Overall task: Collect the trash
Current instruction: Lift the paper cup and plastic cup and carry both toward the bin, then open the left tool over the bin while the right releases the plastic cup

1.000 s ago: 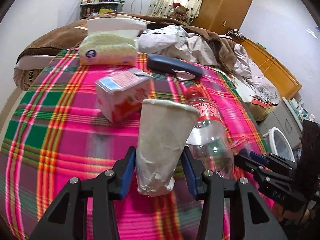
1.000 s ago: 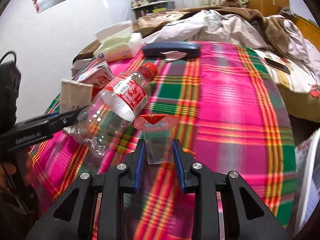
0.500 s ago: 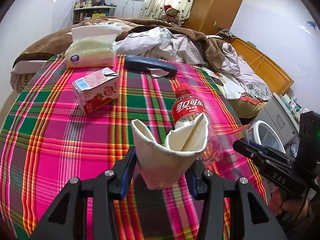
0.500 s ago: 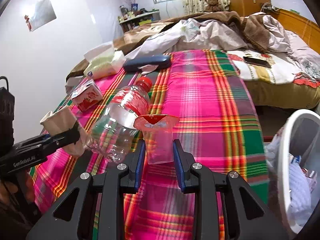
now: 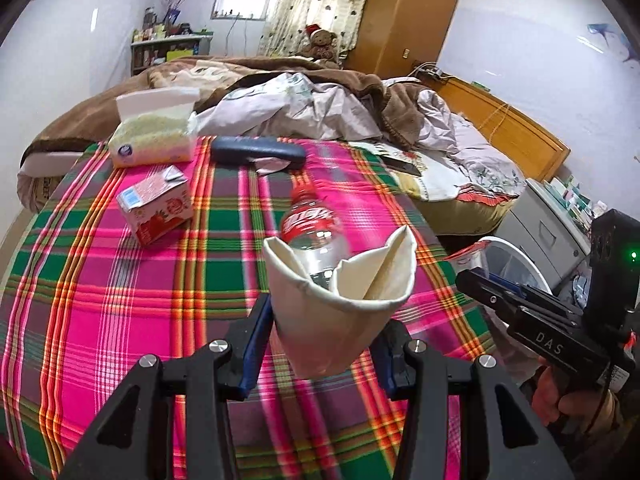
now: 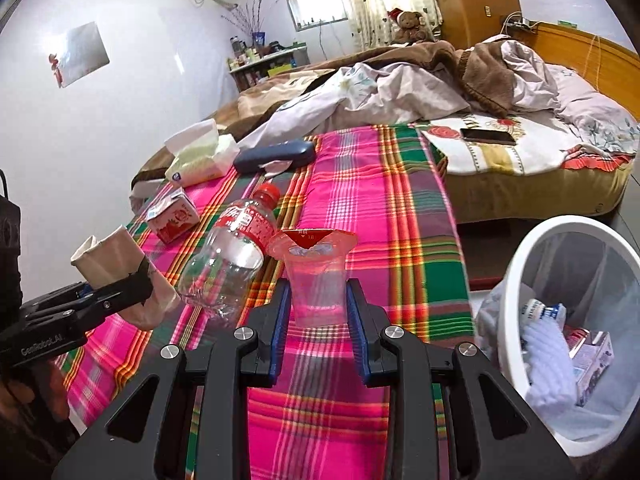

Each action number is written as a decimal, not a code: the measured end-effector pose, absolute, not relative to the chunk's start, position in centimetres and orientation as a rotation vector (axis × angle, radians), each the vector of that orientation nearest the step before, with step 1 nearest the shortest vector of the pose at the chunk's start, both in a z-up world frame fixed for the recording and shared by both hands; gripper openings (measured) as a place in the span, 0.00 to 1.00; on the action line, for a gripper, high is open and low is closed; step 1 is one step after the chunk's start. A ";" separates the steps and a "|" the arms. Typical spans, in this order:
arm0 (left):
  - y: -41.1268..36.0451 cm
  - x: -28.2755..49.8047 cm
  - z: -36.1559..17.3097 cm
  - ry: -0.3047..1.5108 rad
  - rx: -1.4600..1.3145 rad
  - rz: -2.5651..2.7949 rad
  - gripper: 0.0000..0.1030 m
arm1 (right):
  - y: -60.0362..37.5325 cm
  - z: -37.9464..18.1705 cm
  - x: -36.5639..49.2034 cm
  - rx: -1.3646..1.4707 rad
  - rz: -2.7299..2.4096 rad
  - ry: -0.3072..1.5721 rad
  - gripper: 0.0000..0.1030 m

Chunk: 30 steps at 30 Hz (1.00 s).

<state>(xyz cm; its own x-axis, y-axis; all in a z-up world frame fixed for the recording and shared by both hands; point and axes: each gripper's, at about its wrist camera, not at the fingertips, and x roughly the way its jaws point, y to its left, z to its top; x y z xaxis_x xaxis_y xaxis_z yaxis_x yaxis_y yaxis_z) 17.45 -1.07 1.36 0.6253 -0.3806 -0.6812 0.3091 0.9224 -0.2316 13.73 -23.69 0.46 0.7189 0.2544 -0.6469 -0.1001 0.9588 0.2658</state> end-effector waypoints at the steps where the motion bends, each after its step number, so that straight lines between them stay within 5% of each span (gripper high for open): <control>1: -1.3 17.2 1.5 0.799 -0.093 -0.396 0.46 | -23.9 0.6 13.6 0.220 0.195 0.739 0.28; 30: -18.2 14.7 3.5 0.749 0.051 -0.665 0.46 | -36.7 1.8 8.2 0.296 -0.064 0.644 0.28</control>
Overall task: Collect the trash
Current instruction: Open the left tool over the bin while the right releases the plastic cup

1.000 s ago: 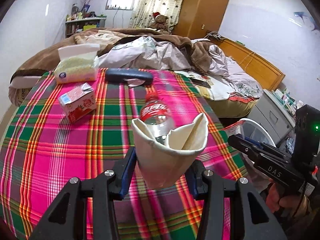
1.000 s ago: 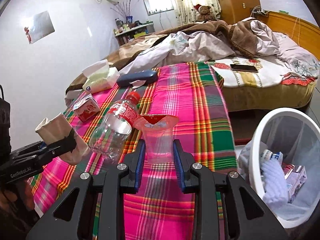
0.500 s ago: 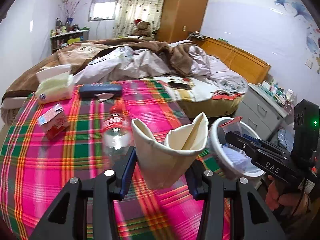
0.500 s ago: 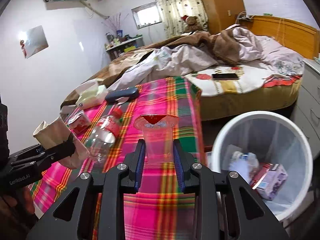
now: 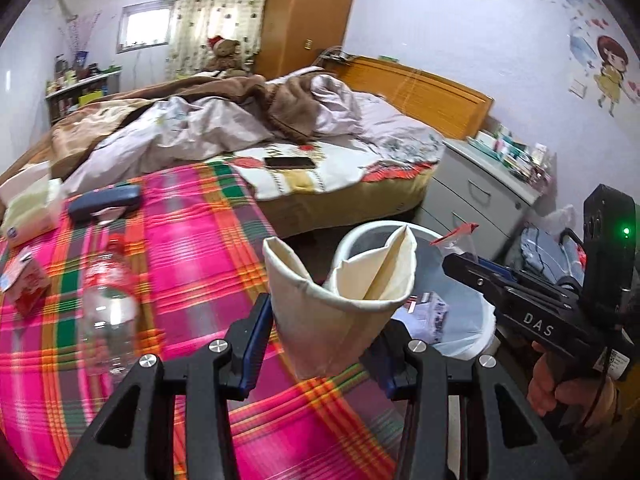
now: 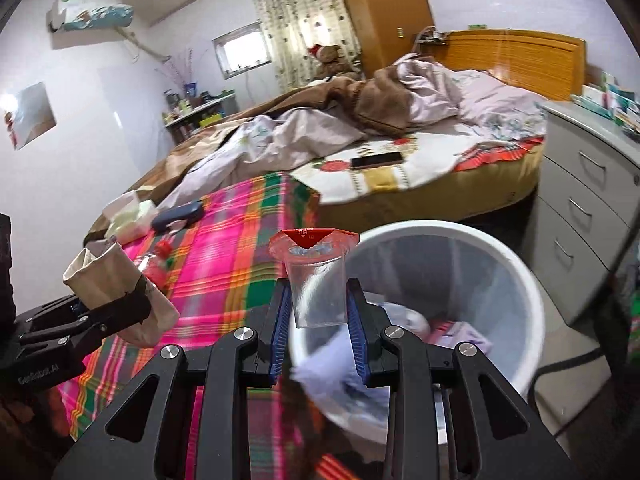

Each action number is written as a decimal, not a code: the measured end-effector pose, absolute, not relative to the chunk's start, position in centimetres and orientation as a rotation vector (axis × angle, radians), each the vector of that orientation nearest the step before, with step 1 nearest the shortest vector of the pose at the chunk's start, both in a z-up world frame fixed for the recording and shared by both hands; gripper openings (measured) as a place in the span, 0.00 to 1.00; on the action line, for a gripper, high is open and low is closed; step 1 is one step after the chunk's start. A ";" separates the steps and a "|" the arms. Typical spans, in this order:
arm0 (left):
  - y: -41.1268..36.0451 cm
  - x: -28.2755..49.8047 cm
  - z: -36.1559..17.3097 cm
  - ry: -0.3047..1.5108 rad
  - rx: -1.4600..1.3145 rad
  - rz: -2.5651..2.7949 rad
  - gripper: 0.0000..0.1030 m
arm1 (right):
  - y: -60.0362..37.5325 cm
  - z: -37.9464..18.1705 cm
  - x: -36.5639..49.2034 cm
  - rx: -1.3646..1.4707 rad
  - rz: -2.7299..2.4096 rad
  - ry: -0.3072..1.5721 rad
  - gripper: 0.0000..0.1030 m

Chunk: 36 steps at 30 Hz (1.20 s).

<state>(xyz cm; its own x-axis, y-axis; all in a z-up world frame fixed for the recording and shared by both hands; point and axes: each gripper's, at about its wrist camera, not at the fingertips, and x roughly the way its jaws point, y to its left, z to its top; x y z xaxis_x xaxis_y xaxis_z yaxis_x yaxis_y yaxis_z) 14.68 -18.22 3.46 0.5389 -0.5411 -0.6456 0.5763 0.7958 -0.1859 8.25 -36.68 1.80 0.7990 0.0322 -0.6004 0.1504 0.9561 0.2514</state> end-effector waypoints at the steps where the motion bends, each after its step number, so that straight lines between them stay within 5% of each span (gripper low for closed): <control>1: -19.0 14.6 3.3 0.755 0.058 -0.676 0.46 | -37.2 1.6 8.2 0.297 -0.081 0.650 0.28; 19: -27.9 14.7 0.4 0.854 0.103 -0.812 0.46 | -42.9 -2.3 7.4 0.343 -0.228 0.782 0.29; 24: -28.4 15.0 -0.1 0.872 0.091 -0.819 0.51 | -43.5 -2.4 7.3 0.347 -0.235 0.789 0.29; 26: -28.3 15.0 -0.2 0.874 0.092 -0.815 0.61 | -43.4 -2.5 7.4 0.336 -0.240 0.795 0.30; 30: -28.0 15.0 0.0 0.863 0.101 -0.795 0.65 | -43.4 -2.5 7.4 0.339 -0.244 0.788 0.61; 36: -27.0 15.1 0.2 0.858 0.089 -0.765 0.65 | -43.0 -2.2 7.2 0.330 -0.248 0.785 0.61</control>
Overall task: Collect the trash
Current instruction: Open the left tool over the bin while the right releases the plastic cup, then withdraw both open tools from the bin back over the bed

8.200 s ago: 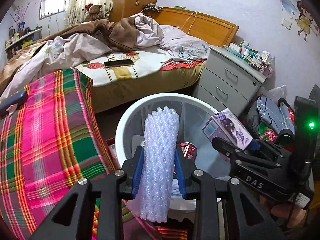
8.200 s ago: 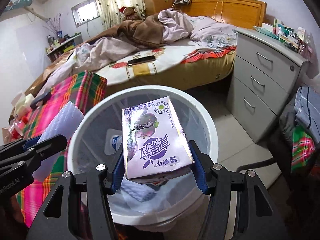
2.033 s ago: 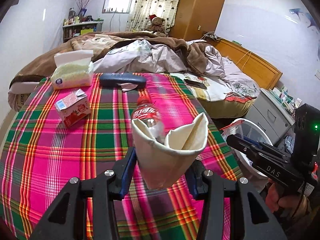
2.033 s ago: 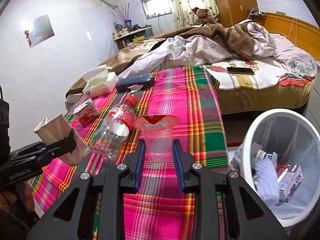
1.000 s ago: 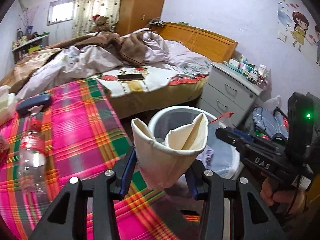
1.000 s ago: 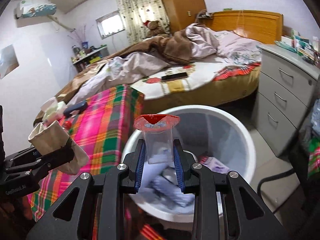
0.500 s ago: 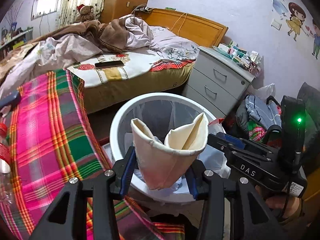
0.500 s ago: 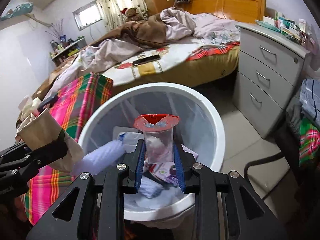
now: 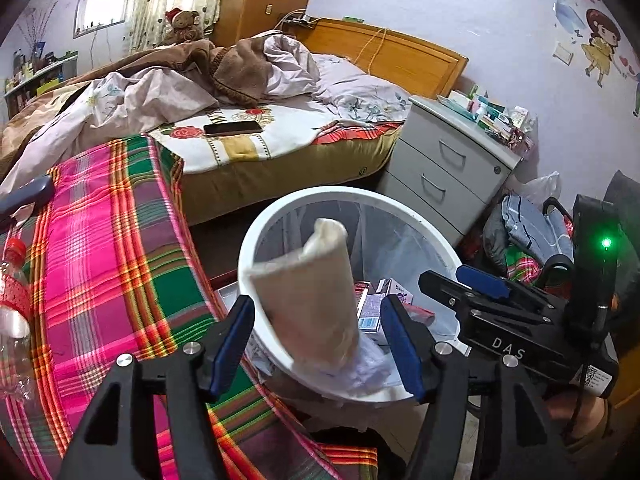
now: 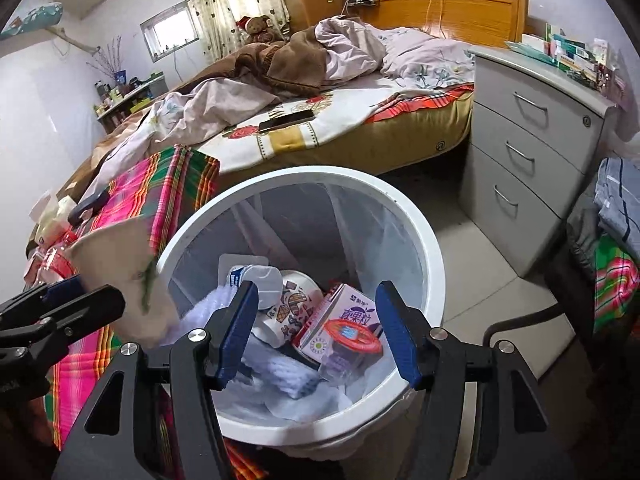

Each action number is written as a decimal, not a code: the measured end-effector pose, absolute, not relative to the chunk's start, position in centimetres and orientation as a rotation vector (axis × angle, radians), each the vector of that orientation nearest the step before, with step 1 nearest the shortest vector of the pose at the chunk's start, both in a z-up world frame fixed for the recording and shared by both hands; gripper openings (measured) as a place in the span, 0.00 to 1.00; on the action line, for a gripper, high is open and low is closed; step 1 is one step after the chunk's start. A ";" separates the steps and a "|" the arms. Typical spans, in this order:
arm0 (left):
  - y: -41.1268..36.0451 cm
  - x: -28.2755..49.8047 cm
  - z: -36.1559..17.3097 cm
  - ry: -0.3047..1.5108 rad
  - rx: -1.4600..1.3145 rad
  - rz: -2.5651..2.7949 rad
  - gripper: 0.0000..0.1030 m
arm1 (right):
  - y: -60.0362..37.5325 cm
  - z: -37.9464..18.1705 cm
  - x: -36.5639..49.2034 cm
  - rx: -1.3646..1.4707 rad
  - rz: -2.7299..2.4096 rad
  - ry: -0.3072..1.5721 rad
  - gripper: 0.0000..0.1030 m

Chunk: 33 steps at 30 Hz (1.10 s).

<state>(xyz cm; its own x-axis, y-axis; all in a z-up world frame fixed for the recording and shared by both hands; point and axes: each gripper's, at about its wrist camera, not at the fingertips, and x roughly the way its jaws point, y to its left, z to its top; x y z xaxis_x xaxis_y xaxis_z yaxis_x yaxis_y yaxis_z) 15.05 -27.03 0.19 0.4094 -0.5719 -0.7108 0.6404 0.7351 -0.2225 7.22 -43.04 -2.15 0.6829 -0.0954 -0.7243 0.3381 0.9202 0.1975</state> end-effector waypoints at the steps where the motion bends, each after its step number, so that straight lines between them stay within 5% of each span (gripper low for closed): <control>1: -26.8 15.0 0.3 0.855 0.084 -0.763 0.65 | -42.9 -2.0 7.1 0.329 -0.245 0.782 0.61; 33: -14.6 14.2 2.8 0.742 -0.003 -0.549 0.66 | -34.1 1.4 8.1 0.246 -0.098 0.675 0.61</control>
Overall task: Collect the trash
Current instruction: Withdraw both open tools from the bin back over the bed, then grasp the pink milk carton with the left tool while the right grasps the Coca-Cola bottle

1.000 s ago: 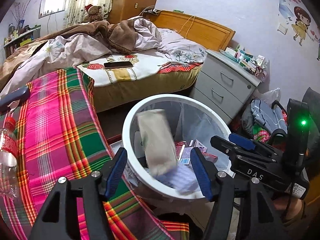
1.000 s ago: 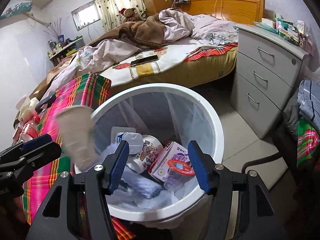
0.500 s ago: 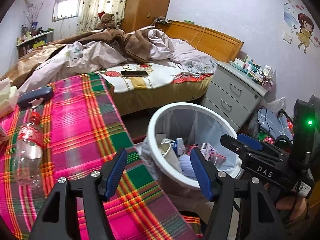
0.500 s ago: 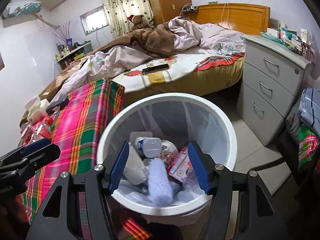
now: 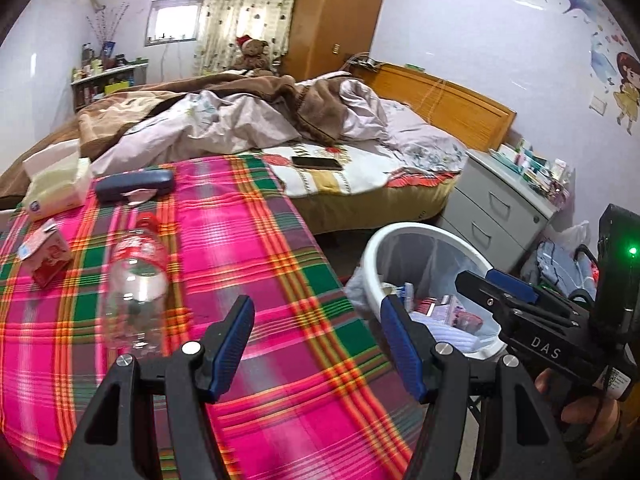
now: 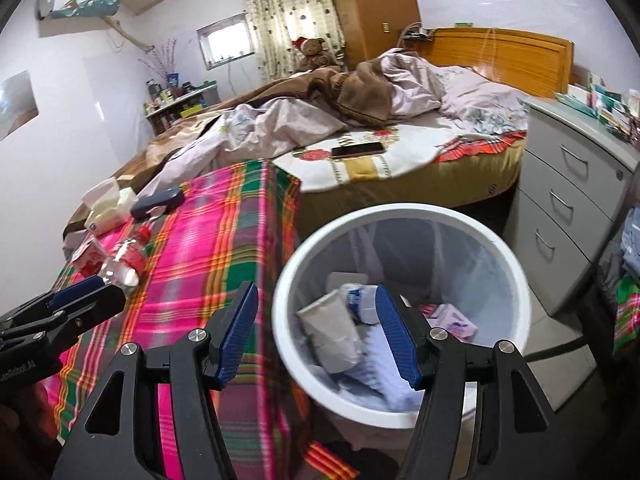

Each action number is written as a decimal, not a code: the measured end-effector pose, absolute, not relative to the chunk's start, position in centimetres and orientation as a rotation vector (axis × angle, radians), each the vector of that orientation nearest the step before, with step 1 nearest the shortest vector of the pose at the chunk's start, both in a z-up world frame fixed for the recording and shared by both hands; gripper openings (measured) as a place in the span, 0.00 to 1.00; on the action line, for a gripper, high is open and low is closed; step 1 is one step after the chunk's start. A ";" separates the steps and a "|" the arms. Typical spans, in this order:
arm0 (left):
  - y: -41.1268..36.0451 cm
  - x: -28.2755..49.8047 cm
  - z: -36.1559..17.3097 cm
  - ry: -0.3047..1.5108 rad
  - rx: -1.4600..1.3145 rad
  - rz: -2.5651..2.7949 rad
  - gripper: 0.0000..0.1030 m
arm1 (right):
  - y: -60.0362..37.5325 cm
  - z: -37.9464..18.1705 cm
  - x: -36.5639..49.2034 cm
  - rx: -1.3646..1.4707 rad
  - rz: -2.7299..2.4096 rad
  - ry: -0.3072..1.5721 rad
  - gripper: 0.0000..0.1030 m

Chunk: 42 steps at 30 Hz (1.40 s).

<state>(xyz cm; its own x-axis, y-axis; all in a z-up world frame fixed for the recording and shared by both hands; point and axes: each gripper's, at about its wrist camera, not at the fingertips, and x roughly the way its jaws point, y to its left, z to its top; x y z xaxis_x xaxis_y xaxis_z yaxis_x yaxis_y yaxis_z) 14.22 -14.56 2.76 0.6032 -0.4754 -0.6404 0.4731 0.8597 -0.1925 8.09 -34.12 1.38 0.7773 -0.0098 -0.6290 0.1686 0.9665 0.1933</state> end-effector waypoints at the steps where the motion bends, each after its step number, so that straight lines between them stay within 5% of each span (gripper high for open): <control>1: -14.0 14.3 2.7 0.743 -0.006 -0.538 0.66 | -33.7 1.4 8.2 0.242 -0.090 0.676 0.61; 42: 9.5 26.1 0.0 0.807 -0.141 -0.182 0.68 | -15.5 -0.8 20.5 0.184 0.221 0.858 0.62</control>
<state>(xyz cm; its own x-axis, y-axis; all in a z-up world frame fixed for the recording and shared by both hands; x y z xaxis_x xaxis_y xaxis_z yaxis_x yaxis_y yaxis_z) 26.10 9.47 0.02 0.6772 -0.2150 -0.7037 0.1077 0.9750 -0.1942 20.55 -15.50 -0.85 0.6334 0.2654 -0.7269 -0.1182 0.9615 0.2481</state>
